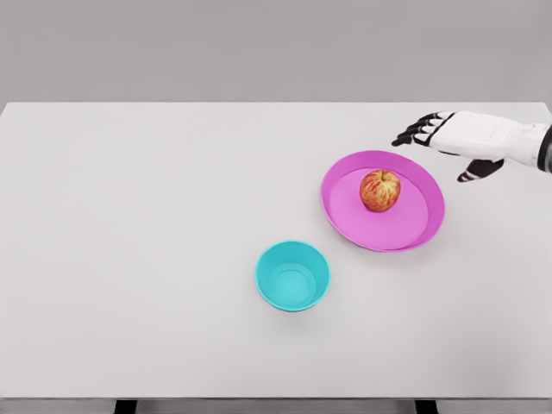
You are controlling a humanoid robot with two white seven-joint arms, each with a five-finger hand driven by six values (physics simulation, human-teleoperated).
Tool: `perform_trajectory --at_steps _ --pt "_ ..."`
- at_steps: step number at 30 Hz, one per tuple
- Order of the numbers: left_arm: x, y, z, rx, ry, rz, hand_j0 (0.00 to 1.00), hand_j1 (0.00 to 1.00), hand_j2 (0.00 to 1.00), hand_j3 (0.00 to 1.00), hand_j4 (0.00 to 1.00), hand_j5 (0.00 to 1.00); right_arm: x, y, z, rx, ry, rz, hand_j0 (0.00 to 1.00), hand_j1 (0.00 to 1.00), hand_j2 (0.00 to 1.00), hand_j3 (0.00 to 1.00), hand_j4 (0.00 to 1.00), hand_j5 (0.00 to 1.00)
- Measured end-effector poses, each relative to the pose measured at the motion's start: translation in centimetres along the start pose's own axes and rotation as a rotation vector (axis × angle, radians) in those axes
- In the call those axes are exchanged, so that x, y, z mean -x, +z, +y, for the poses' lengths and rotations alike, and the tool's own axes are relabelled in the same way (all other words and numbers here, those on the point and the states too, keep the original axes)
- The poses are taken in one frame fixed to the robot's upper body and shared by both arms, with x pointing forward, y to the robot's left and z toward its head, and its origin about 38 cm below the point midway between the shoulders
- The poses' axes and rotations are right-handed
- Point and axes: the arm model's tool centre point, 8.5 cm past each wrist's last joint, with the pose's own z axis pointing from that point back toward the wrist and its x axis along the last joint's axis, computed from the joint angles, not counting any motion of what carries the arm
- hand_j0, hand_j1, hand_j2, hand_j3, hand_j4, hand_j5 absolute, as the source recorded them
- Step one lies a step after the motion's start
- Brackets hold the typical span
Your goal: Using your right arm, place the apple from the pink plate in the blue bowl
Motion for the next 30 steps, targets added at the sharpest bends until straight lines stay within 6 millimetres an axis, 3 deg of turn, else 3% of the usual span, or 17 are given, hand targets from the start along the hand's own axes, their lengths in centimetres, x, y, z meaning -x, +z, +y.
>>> perform_trajectory --at_steps 4,17,30 --pt "0.0 0.0 0.0 0.0 0.0 0.0 1.0 1.0 1.0 1.0 1.0 1.0 -0.6 -1.9 -0.6 -0.012 0.009 -0.032 1.0 1.0 1.0 1.0 1.0 1.0" --pt "0.0 0.0 0.0 0.0 0.0 0.0 1.0 1.0 1.0 1.0 1.0 1.0 -1.6 -6.5 1.2 -0.1 -0.03 -0.088 1.0 1.0 1.0 1.0 1.0 1.0" --pt "0.0 0.0 0.0 0.0 0.0 0.0 1.0 1.0 1.0 1.0 1.0 1.0 -2.1 -8.5 2.7 -0.153 -0.052 -0.107 1.0 1.0 1.0 1.0 1.0 1.0"
